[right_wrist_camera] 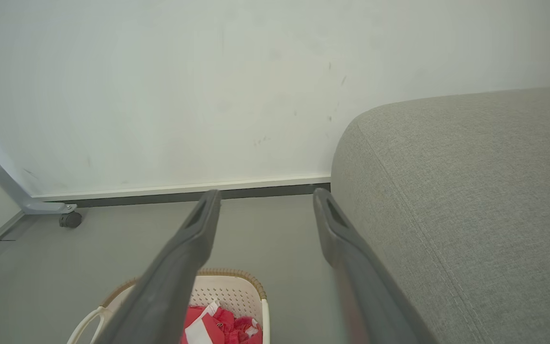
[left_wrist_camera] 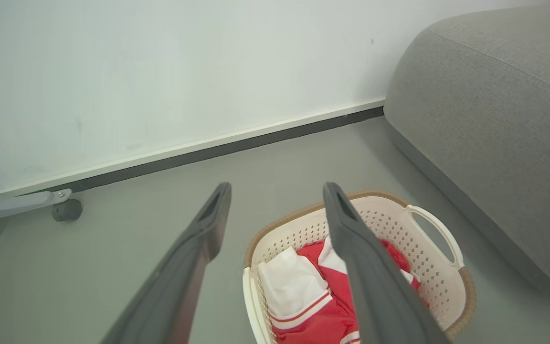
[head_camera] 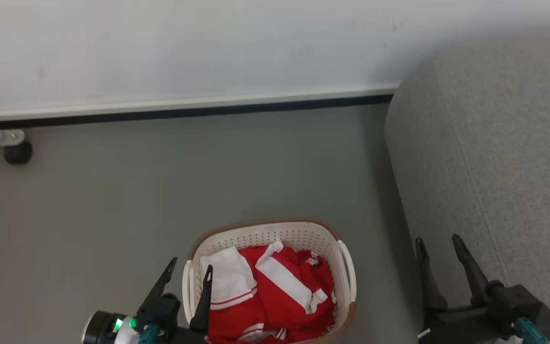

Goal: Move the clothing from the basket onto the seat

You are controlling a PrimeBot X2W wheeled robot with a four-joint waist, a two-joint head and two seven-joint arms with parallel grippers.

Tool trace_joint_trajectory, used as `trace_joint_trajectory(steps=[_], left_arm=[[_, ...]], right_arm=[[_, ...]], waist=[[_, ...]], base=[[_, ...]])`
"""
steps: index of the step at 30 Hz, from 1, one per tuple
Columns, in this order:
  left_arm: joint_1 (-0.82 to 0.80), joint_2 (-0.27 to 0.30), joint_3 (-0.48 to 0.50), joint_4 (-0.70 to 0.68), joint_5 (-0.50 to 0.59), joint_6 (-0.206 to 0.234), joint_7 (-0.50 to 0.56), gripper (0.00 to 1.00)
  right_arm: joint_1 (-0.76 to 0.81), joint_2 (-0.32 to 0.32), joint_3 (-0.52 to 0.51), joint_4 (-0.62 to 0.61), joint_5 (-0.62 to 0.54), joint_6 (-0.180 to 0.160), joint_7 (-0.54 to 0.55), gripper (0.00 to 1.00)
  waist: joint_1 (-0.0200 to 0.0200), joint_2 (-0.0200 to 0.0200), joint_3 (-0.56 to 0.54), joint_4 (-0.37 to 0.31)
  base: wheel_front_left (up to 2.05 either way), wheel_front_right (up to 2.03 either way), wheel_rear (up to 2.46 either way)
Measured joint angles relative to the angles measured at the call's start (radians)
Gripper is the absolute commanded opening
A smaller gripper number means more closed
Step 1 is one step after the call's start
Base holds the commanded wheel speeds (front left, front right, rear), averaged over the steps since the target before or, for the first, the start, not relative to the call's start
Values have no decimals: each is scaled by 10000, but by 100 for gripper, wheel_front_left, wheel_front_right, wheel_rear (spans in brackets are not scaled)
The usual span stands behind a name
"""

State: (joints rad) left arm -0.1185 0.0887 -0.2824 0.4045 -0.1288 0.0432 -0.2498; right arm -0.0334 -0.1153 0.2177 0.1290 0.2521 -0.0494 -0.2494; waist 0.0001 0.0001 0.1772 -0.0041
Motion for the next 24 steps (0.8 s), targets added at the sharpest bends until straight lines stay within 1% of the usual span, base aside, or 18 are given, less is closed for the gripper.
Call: trace_joint_trajectory(steps=[7, 13, 22, 24], left_arm=[[-838, -148, -537, 685, 259, -176, 13, 100], [-1517, -242, -819, 1289, 366, -213, 123, 100], [-2544, -274, -1204, 2232, 788, -360, 539, 100], [-2749, -270, -1310, 2443, 865, -493, 683, 100]], right_arm=[[-487, 2, 69, -399, -226, 13, -2, 100], [-968, 6, 77, -811, -437, 13, -2, 100], [-1601, 8, -117, -1442, -537, 12, -73, 100], [-1733, 10, -111, -1595, -610, 13, -73, 100]], waist=[[1, 0, 993, -394], [1, 0, 1751, -747], [0, 1, 2935, -1214], [0, 1, 3204, -1301]], base=[[0, 0, 0], [0, 0, 0], [0, 0, 0], [0, 0, 0]])
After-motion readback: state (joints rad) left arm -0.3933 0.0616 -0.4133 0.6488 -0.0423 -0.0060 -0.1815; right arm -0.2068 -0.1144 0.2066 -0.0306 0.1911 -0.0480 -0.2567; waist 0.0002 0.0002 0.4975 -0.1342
